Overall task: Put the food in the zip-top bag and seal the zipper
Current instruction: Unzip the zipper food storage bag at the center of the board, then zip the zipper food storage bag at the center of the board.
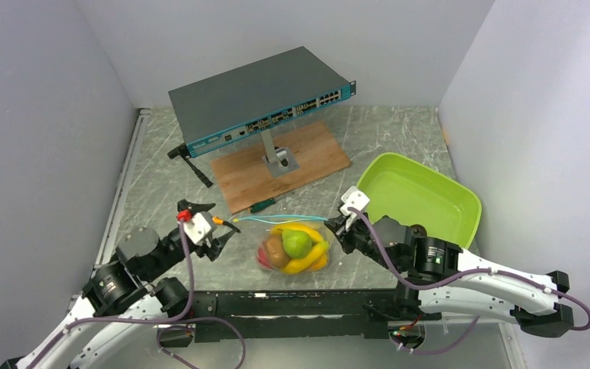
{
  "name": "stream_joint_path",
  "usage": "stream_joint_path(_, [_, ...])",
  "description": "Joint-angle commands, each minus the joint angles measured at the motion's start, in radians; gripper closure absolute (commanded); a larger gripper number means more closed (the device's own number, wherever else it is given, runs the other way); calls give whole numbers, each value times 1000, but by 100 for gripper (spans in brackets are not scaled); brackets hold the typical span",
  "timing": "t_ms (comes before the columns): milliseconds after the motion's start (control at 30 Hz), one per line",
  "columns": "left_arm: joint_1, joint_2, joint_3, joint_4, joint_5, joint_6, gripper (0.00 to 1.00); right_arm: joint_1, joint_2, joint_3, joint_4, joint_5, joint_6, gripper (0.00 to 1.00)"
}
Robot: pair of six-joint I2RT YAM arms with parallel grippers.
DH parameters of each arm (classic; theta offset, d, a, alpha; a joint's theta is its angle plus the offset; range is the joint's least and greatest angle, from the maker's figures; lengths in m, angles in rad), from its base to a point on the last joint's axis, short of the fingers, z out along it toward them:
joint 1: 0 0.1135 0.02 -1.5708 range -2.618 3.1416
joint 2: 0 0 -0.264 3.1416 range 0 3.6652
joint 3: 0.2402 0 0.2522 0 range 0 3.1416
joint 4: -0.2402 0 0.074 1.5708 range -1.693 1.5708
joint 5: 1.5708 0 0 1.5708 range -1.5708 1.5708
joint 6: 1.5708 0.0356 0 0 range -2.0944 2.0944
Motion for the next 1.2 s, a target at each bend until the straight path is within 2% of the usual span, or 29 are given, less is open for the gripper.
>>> stream_joint_path(0, [3, -129, -155, 356, -98, -313, 23, 0, -60, -3, 49, -15, -10, 100])
stream_joint_path(67, [3, -177, -239, 433, -116, -374, 25, -1, -63, 6, 35, -1, -8, 100])
stream_joint_path(200, [3, -252, -337, 485, -124, -392, 16, 0, -67, 24, 1, 26, -6, 100])
stream_joint_path(333, [2, -236, -378, 569, 19, -375, 8, 0, -78, 20, -11, 47, -3, 100])
stream_joint_path(433, [1, -130, -348, 573, 124, -363, 9, 0, -77, 27, -11, 49, -3, 100])
stream_joint_path(567, [2, -13, -279, 495, 152, -324, 24, 0, -48, 48, -27, 28, -15, 100])
stream_joint_path(633, [2, 12, -247, 456, 136, -299, 41, 0, -16, 72, -56, 27, -20, 100])
stream_joint_path(700, [2, 28, -221, 418, 121, -255, 50, -1, 25, 98, -82, 16, -31, 100])
stream_joint_path(767, [3, 34, -205, 390, 129, -216, 57, -1, 68, 126, -114, 6, -42, 93])
stream_joint_path(867, [2, 51, -183, 359, 151, -177, 76, 0, 118, 157, -137, 3, -60, 87])
stream_joint_path(933, [2, 66, -164, 336, 188, -152, 85, 0, 141, 174, -142, -9, -80, 81])
stream_joint_path(967, [3, 73, -158, 332, 199, -147, 88, -1, 151, 187, -150, -16, -86, 82])
stream_joint_path(1000, [2, 78, -154, 329, 210, -142, 89, 0, 156, 196, -154, -14, -87, 89])
stream_joint_path(1033, [3, 83, -148, 325, 219, -138, 87, 0, 154, 196, -147, -5, -87, 100])
stream_joint_path(1067, [2, 88, -140, 317, 220, -138, 82, -1, 147, 191, -140, -2, -87, 100])
stream_joint_path(1100, [3, 93, -132, 306, 207, -147, 71, 0, 139, 183, -133, 2, -87, 100])
stream_joint_path(1167, [3, 90, -121, 292, 128, -207, 42, -1, 118, 176, -133, 16, -88, 100])
